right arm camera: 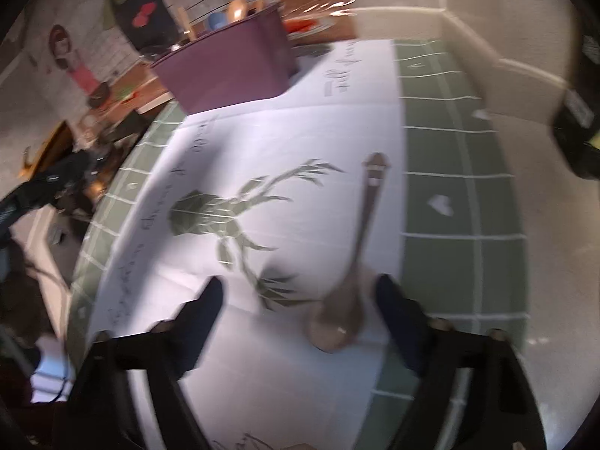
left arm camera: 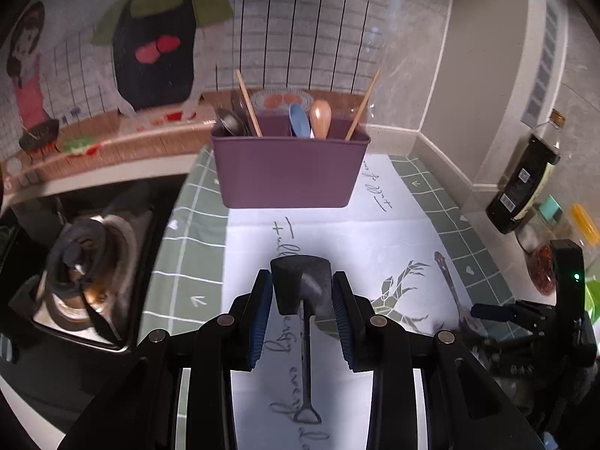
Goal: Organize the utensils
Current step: 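Hold the smiley spoon in the right tool while the left tool grasps the black spatula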
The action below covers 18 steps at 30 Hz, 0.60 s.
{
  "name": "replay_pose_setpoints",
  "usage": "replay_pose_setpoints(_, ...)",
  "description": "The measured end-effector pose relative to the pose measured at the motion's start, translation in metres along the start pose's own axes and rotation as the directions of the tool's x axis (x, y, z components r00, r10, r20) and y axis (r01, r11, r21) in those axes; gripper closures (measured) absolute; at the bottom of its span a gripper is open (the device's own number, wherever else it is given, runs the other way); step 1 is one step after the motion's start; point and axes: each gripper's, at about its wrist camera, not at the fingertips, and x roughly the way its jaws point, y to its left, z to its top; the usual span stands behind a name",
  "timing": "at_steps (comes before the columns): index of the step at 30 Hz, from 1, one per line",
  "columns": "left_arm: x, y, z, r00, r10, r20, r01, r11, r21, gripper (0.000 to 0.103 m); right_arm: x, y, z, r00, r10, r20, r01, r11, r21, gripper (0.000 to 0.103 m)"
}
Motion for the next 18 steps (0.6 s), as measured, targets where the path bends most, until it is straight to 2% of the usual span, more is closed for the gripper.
replay_pose_setpoints(5,-0.017,0.008,-0.010,1.000,-0.026,0.005,0.026,1.000,0.003,0.070,-0.011,-0.003,-0.019,0.995,-0.090,0.036,0.089,0.996,0.032,0.037)
replay_pose_setpoints(8,-0.023,0.012,-0.015,0.999,-0.031,0.007,0.031,1.000,0.001,0.070,-0.011,0.004,-0.025,0.981,-0.188,0.057,0.187,0.982,0.019,0.046)
replay_pose_setpoints(11,-0.029,0.017,-0.019,0.999,-0.038,0.014,0.038,0.999,0.002,0.070,-0.007,0.012,-0.025,0.963,-0.261,0.069,0.262,0.965,-0.013,0.052)
replay_pose_setpoints(13,-0.033,0.023,-0.021,0.999,-0.050,0.013,0.051,0.999,-0.008,0.070,-0.004,0.018,-0.023,0.957,-0.281,0.075,0.284,0.958,-0.037,0.061)
replay_pose_setpoints(14,-0.034,0.025,-0.022,0.998,-0.054,0.012,0.055,0.998,-0.014,0.070,-0.004,0.020,-0.022,0.957,-0.282,0.074,0.286,0.957,-0.050,0.074)
replay_pose_setpoints(16,-0.037,0.030,-0.023,0.998,-0.059,0.015,0.059,0.998,-0.021,0.070,-0.004,0.028,-0.018,0.948,-0.310,0.072,0.316,0.945,-0.085,0.076)
replay_pose_setpoints(18,-0.042,0.033,-0.024,0.998,-0.065,0.019,0.065,0.998,-0.024,0.070,-0.015,0.038,-0.014,0.937,-0.331,0.114,0.343,0.933,-0.108,0.076)
